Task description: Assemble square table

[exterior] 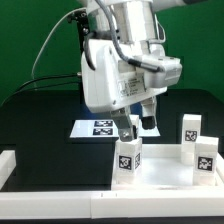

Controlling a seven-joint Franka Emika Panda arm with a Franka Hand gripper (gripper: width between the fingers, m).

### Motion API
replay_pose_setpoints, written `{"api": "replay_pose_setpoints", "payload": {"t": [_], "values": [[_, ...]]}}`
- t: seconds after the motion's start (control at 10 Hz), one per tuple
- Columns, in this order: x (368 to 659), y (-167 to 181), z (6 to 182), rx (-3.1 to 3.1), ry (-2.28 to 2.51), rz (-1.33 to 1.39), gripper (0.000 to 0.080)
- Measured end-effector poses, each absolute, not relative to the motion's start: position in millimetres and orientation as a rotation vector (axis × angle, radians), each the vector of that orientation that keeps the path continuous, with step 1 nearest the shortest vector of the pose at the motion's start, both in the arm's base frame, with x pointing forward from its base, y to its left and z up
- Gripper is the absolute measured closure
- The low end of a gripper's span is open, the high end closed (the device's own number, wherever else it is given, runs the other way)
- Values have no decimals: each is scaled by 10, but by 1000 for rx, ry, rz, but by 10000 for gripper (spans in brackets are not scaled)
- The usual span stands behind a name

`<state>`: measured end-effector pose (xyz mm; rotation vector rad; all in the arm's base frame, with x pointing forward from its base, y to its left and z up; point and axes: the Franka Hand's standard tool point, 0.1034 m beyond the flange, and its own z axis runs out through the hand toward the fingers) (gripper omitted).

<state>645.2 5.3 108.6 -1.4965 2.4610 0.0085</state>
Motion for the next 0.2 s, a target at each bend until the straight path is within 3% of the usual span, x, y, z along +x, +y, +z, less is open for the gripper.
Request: {"api": "replay_pose_setpoints", "payload": {"t": [0.2], "values": [[6437,54,1050,-1503,2463,10,154]]}}
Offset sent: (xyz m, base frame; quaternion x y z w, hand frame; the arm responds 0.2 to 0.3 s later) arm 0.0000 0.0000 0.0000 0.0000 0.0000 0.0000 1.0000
